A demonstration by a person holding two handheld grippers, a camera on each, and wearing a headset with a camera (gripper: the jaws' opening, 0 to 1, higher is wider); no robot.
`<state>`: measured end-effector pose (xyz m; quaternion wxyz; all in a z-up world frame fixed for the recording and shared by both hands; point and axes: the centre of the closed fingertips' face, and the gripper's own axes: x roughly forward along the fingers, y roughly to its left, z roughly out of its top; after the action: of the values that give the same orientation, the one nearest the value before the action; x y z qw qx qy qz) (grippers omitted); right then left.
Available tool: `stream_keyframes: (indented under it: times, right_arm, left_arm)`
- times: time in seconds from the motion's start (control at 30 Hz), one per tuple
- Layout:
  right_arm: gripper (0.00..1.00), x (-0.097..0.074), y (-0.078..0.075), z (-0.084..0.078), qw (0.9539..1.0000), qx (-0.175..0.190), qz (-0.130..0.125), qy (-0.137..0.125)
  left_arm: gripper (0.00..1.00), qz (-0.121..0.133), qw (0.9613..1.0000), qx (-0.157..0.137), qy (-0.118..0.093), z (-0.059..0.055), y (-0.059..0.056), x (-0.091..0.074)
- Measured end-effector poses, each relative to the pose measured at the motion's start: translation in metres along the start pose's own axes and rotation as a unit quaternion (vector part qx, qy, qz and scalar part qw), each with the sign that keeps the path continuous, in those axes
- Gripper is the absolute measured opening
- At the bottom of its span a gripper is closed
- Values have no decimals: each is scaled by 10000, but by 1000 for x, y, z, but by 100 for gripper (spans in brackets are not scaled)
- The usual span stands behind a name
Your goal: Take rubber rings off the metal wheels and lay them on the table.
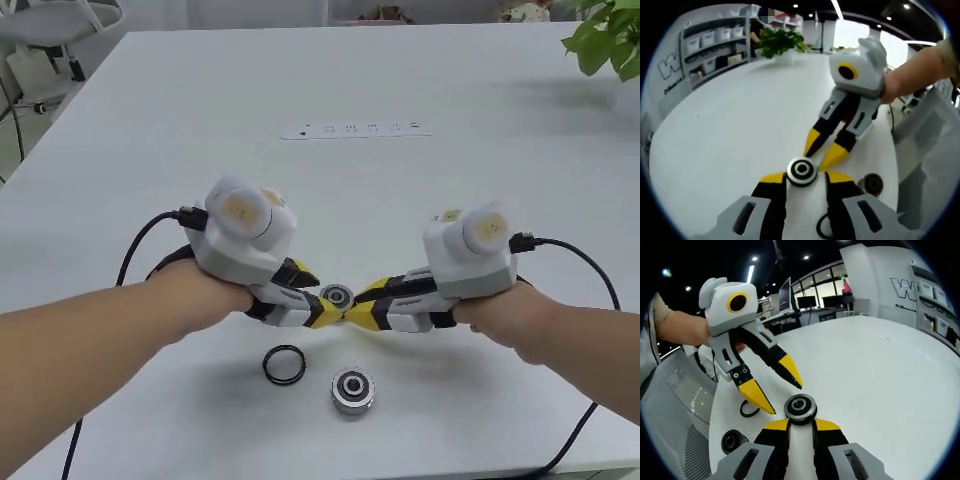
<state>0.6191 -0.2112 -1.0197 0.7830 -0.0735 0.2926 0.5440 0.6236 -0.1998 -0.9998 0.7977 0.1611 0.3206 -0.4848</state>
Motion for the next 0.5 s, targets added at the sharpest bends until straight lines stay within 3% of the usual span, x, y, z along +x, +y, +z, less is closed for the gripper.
stream_keyframes:
  times: [0.5]
  right_arm:
    - [13,0,0,0,10000,40,15,-46]
  left_arm:
    - [19,62,9998,175,26,2,2,10]
